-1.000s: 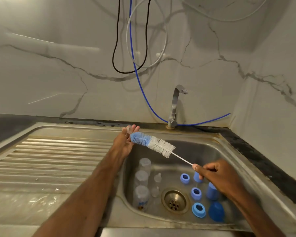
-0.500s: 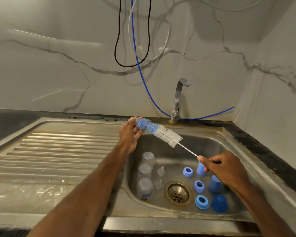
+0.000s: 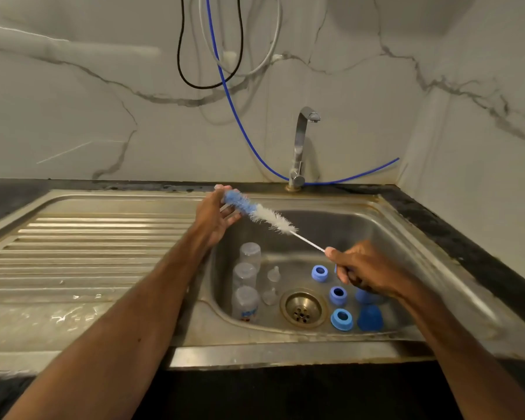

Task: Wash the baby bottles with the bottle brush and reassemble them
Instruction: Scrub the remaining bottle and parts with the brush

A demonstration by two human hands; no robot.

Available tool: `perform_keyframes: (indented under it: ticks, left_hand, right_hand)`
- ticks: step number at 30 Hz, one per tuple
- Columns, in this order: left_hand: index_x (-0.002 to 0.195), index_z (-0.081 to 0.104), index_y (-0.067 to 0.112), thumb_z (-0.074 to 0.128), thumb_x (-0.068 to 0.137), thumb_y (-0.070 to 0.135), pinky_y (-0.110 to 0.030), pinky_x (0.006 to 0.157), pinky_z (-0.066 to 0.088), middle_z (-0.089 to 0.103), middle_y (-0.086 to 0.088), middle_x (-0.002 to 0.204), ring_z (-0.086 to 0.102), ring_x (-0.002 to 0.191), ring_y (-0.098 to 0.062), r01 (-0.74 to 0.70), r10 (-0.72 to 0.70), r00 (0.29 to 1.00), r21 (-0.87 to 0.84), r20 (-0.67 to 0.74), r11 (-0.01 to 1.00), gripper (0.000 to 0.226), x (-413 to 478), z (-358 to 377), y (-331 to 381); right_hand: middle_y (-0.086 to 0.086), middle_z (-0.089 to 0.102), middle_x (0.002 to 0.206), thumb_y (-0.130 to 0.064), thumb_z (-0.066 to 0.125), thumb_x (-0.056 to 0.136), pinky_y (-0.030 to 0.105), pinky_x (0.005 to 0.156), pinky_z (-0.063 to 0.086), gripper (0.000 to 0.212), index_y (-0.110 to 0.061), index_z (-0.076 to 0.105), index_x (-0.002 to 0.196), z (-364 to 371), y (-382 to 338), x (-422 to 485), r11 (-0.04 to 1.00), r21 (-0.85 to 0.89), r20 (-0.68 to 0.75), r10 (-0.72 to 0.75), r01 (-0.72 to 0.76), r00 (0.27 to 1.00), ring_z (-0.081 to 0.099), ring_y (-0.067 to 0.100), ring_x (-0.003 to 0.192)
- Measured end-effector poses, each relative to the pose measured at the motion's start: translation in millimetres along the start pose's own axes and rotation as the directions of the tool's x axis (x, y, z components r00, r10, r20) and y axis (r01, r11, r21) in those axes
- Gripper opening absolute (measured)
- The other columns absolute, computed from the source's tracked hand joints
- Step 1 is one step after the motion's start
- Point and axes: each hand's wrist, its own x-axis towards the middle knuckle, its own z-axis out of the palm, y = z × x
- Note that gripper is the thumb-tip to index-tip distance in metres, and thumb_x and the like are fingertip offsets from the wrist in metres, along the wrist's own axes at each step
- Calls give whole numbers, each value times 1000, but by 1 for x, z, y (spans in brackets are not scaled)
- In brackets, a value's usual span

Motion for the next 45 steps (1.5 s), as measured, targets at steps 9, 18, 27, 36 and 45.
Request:
perform_keyframes:
  ticks: [9, 18, 27, 36, 45]
  left_hand:
    - [111, 68, 7, 64, 101, 25, -44, 81, 63, 74, -14, 112, 76, 99, -29, -105, 79, 979, -135, -189, 985, 21, 2, -10, 9]
    - [150, 43, 8, 44, 107, 42, -44, 95, 58, 50, -13, 152, 53, 137, -33, -23, 2, 997, -279, -76, 960, 55, 7, -13, 2]
    - [105, 66, 8, 58, 104, 26, -36, 73, 64, 75, -10, 99, 76, 88, -24, -55, 27, 991, -214, -129, 975, 20, -2, -3, 14]
    - [137, 56, 4, 49, 107, 34, -44, 96, 57, 68, -14, 131, 69, 115, -26, -49, 9, 989, -264, -151, 963, 43, 1, -10, 11]
    - [125, 63, 6, 56, 103, 34, -40, 89, 62, 73, -7, 119, 72, 111, -23, -137, 114, 986, -192, -122, 972, 36, 3, -6, 5]
  right_hand:
    - [3, 66, 55, -20, 82, 82, 15, 50, 43, 17, -15, 74, 69, -2, 8, 2, 950, -185, -346, -303, 252, 888, 58, 6, 47]
    - [-5, 59, 46, -30, 69, 94, 30, 52, 44, 36, -19, 71, 60, 5, -1, -1, 950, -124, -348, -311, 286, 884, 53, 10, 42]
    - [-11, 71, 61, -21, 77, 88, 10, 58, 47, 20, -20, 79, 68, 0, -4, -5, 917, -282, -382, -378, 283, 843, 67, -4, 69]
    - [-6, 68, 56, -27, 79, 86, 39, 59, 55, 23, -20, 78, 64, 3, -8, -10, 891, -391, -370, -380, 229, 848, 66, 14, 56]
    - [6, 49, 42, -26, 67, 96, 20, 41, 38, 42, -9, 70, 58, 5, -15, -8, 998, 32, -245, -50, 60, 968, 43, 10, 37]
